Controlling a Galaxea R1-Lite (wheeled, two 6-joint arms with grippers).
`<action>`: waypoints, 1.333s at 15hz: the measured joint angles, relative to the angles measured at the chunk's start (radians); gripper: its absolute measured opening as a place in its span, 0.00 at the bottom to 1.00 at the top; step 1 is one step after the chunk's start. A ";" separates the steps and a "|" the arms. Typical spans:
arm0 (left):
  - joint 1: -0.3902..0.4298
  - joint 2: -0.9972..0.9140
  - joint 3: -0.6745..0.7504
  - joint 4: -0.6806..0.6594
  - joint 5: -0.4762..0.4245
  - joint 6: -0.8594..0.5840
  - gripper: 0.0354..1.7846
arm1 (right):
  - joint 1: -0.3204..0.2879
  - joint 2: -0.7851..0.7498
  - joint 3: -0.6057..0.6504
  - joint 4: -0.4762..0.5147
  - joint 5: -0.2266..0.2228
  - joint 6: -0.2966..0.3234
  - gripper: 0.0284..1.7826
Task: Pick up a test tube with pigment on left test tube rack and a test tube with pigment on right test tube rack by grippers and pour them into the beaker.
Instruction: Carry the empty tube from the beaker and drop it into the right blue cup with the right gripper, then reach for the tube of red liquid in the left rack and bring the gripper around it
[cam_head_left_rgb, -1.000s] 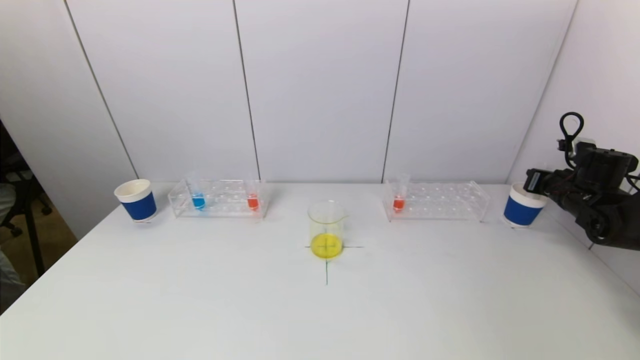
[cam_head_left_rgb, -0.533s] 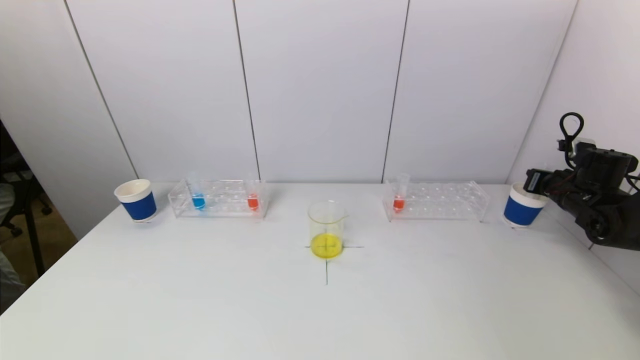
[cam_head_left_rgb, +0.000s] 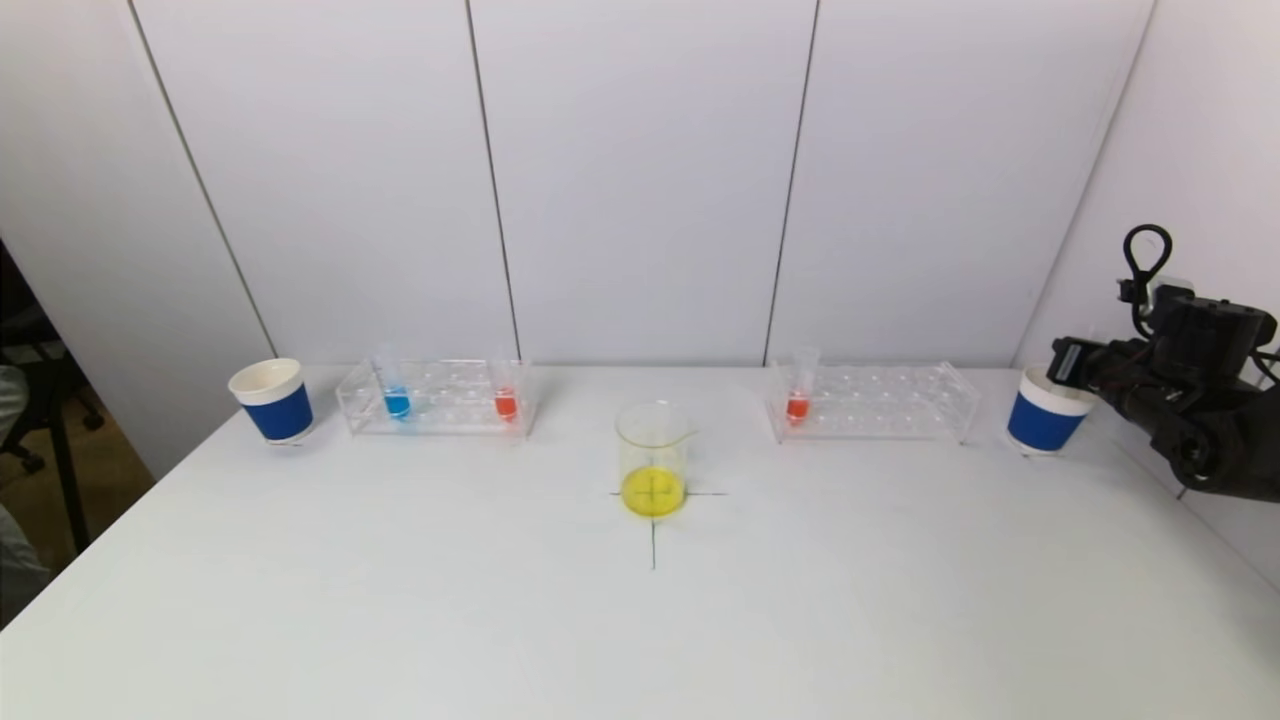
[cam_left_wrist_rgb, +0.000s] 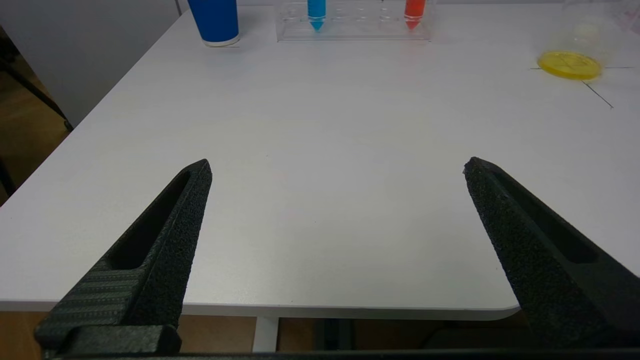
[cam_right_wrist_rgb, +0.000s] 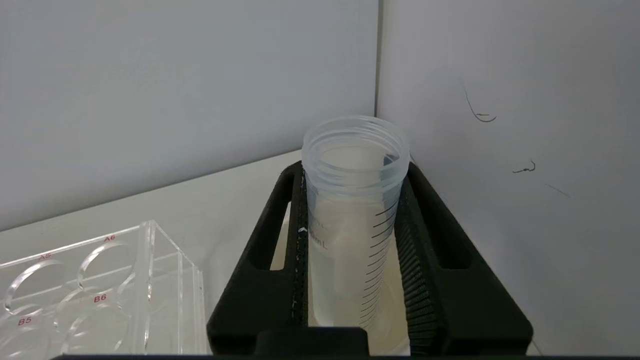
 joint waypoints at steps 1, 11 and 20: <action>0.000 0.000 0.000 0.000 0.000 0.000 0.99 | 0.000 0.000 0.001 0.000 0.000 0.000 0.38; 0.000 0.000 0.000 0.000 0.000 0.000 0.99 | 0.000 -0.005 0.004 -0.002 0.000 -0.001 1.00; 0.000 0.000 0.000 0.000 0.000 0.000 0.99 | 0.002 -0.041 0.022 -0.009 0.002 -0.001 1.00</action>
